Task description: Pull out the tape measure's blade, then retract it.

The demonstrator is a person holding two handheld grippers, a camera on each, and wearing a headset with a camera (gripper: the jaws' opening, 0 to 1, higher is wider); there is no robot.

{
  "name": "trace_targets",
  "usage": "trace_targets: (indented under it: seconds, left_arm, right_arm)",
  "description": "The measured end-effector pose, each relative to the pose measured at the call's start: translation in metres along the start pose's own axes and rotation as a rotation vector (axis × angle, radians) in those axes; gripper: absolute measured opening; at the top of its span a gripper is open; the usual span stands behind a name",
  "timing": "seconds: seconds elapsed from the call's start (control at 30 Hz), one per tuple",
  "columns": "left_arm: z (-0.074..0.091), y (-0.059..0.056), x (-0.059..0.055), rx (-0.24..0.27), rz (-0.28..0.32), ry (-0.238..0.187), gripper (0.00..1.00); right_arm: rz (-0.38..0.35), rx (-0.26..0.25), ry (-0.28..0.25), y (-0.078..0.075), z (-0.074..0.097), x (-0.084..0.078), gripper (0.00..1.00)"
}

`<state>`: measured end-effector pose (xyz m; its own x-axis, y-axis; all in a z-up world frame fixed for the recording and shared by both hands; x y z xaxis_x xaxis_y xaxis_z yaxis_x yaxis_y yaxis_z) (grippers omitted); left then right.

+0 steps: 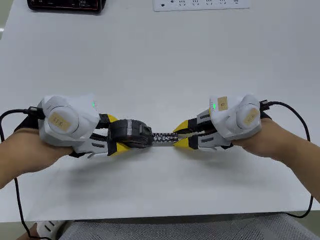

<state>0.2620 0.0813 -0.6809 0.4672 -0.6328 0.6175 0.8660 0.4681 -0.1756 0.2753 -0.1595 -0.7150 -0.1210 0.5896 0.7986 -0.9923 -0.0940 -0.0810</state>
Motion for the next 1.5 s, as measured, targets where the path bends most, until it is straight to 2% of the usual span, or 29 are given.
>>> trace_targets:
  seconds: [1.5]
  left_arm:
    - [0.0,-0.001,0.0,0.008,0.001,-0.002,0.29]
  right_arm:
    - [0.006,-0.019,0.067,0.008,0.047,-0.022,0.1]
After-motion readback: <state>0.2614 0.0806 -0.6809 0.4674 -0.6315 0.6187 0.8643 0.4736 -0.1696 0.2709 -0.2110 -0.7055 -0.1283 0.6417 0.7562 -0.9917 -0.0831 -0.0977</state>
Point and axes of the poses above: the centre of the closed fingertips' face, and the gripper's own axes: z roughly backward along the fingers, y roughly to its left, x roughly out of its top, the point moved 10 cm from there along z, roughly backward along the fingers, and after that the axes turned 12 degrees about z, right-handed, at the moved point
